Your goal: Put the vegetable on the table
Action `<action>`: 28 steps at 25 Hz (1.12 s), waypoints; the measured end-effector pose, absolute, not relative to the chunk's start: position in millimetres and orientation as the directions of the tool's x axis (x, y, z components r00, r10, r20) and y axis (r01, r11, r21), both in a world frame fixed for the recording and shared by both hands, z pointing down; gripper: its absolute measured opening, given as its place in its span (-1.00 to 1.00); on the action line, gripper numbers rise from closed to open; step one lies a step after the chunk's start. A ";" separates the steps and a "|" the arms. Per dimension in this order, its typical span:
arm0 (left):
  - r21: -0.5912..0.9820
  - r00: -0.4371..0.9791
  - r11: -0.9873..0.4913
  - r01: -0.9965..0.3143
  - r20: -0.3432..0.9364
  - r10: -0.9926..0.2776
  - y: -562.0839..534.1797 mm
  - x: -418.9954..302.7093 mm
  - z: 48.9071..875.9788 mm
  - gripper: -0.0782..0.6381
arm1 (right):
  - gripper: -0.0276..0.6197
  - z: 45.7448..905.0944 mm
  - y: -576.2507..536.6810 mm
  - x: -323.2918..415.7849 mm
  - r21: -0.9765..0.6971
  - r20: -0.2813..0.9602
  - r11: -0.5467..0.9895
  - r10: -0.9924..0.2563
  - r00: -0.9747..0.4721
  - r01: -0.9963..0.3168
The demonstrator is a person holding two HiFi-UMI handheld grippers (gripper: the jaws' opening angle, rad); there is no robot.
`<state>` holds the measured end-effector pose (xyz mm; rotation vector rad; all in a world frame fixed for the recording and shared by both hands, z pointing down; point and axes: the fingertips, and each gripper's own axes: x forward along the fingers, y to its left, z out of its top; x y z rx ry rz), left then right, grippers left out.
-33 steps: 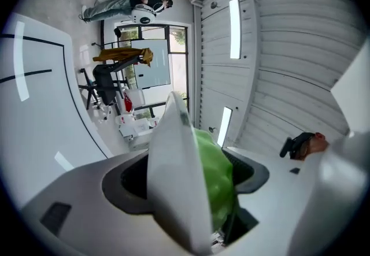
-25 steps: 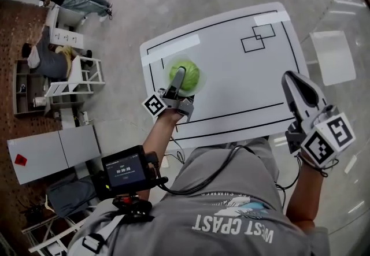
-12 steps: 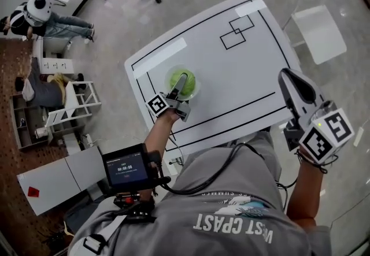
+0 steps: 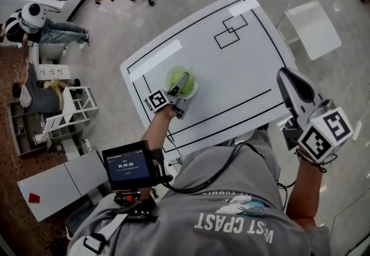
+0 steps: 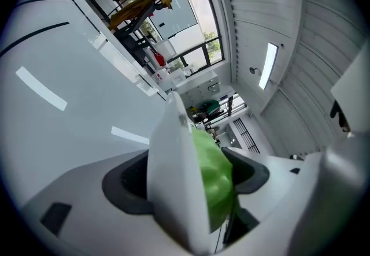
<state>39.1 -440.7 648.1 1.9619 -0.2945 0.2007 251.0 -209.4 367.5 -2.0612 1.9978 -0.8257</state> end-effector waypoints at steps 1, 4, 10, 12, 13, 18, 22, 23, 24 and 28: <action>0.875 0.955 -0.384 -0.295 0.277 -0.105 -441.3 40.4 648.2 0.24 | -0.89 367.7 -208.8 250.4 -0.474 0.277 -0.096 -0.960 -0.045 -0.875; 0.876 0.955 -0.384 -0.292 0.285 -0.077 -442.4 44.5 649.7 0.24 | -0.89 368.0 -205.5 249.6 -0.479 0.277 -0.095 -0.960 -0.048 -0.873; 0.845 0.931 -0.396 -0.359 0.352 -0.092 -460.5 36.6 655.6 0.22 | -0.89 369.1 -201.6 247.7 -0.488 0.288 -0.099 -0.956 -0.053 -0.867; 0.847 0.933 -0.399 -0.352 0.350 -0.079 -461.4 37.5 656.3 0.22 | -0.89 370.4 -201.4 246.4 -0.487 0.295 -0.098 -0.954 -0.057 -0.868; 0.844 0.933 -0.406 -0.349 0.351 -0.073 -462.0 38.2 656.5 0.22 | -0.89 371.0 -202.5 245.3 -0.486 0.298 -0.097 -0.953 -0.061 -0.869; 0.806 0.925 -0.471 -0.357 0.376 -0.058 -465.4 40.6 656.5 0.22 | -0.89 371.5 -217.2 237.0 -0.472 0.304 -0.064 -0.948 -0.094 -0.879; 0.774 0.913 -0.508 -0.377 0.403 -0.065 -465.9 41.1 658.1 0.22 | -0.89 368.6 -231.0 231.6 -0.458 0.308 -0.029 -0.943 -0.128 -0.888; 0.768 0.911 -0.513 -0.383 0.407 -0.070 -466.6 40.9 658.4 0.22 | -0.89 367.8 -233.9 230.4 -0.455 0.309 -0.022 -0.941 -0.135 -0.890; 0.763 0.908 -0.517 -0.388 0.411 -0.076 -467.5 40.7 658.4 0.23 | -0.89 367.3 -236.3 229.2 -0.453 0.311 -0.015 -0.940 -0.142 -0.891; 0.745 0.899 -0.525 -0.411 0.425 -0.102 -472.0 37.1 658.3 0.24 | -0.89 367.4 -243.1 223.7 -0.448 0.320 0.005 -0.933 -0.166 -0.894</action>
